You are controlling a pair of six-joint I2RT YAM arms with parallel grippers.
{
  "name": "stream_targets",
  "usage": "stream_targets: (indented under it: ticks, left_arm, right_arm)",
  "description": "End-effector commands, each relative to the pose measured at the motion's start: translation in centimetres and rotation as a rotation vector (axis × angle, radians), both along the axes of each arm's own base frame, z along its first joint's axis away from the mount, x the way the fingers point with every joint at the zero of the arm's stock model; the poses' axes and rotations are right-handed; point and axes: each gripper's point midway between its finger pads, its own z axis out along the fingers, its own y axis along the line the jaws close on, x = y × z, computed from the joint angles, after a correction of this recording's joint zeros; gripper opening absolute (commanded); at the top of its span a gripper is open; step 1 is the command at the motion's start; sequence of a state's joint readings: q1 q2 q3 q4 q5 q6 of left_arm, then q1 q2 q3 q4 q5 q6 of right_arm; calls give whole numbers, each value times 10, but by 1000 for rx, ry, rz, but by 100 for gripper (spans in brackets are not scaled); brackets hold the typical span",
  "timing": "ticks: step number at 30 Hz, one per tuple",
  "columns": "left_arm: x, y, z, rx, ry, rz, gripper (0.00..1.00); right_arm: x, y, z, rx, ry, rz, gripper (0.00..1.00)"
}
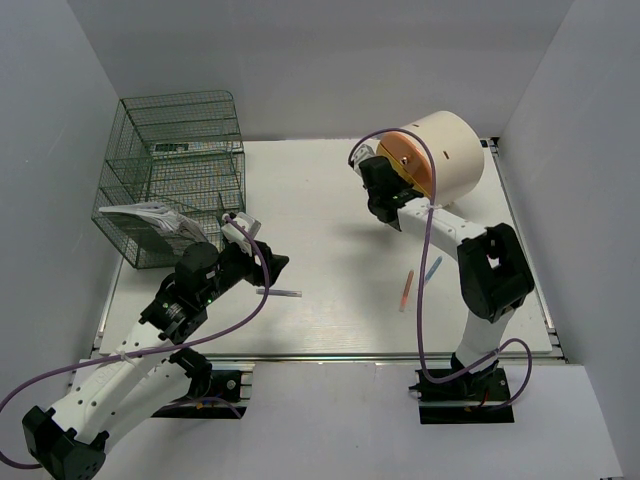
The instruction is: Organize the desk
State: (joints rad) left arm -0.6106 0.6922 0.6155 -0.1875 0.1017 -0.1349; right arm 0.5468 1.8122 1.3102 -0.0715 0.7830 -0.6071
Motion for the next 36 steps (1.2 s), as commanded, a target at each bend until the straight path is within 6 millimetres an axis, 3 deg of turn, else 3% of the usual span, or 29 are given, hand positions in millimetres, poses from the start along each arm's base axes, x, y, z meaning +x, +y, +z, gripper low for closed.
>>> stream_targets:
  ticks: [1,14,17,18,20,23,24,29,32,36]
  left_arm:
    - [-2,-1,-1,4,-6,-14,74]
    - [-2,-2,-5,11,8,-18,75]
    - [-1,-4,-7,13,14,-22,75]
    - [-1,-4,-7,12,15,-25,75]
    - [-1,-5,-10,14,23,-28,75]
    - [0,-6,-11,19,27,-29,75]
    - [0,-6,-10,17,27,-29,75]
    - [0,-4,-11,19,25,-17,75]
    - [1,-4,-11,20,26,-16,75]
    - [1,-4,-12,24,29,-16,75]
  right_arm:
    - [11,-8,12,11,-55,-35,0]
    - [18,-7,9,46,-32,-11,0]
    - [4,7,4,119,36,82,0]
    - [-1,21,1,190,71,145,0]
    - [-12,34,9,279,101,195,0]
    - [-30,46,1,363,192,235,13]
    - [-38,47,-7,372,225,232,26]
    - [-41,45,-25,342,242,199,38]
    - [-40,43,-37,303,247,176,37]
    - [-39,46,-46,227,212,185,20]
